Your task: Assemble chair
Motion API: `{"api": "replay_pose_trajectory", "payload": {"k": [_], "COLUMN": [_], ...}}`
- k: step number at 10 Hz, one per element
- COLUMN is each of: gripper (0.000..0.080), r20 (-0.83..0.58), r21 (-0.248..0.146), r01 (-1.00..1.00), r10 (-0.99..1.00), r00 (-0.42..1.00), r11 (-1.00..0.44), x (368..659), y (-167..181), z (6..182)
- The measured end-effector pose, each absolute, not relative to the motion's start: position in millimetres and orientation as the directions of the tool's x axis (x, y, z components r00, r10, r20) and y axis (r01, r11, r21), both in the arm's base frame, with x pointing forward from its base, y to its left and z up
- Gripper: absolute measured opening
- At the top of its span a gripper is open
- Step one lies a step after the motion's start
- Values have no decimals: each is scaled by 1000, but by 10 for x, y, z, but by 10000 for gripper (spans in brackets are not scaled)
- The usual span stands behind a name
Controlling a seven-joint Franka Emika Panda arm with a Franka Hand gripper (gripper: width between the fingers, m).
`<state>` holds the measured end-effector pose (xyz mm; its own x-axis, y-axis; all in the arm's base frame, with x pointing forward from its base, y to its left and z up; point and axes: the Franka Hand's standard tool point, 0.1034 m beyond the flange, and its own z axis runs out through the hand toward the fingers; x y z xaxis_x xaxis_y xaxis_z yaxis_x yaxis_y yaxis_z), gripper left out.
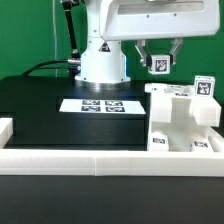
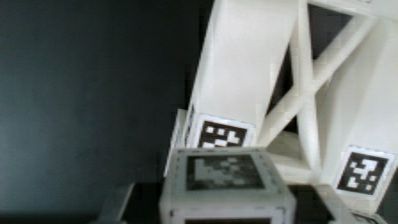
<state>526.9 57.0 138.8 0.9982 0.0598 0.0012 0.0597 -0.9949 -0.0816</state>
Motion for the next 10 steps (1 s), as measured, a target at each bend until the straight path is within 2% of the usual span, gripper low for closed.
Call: {"api": "replay_pose_trajectory", "payload": {"k": [3,6,10], "gripper": [288,288,288], "r20": [9,40,38], "r21": [-77,-57,-55], "r01": [74,128,131], "r10": [74,126,129], "r00": [997,991,991], "r11": [-994,-990,-990], "x": [5268,5521,5524], "y": [519,482,479], "z": [1343,1345,1327]}}
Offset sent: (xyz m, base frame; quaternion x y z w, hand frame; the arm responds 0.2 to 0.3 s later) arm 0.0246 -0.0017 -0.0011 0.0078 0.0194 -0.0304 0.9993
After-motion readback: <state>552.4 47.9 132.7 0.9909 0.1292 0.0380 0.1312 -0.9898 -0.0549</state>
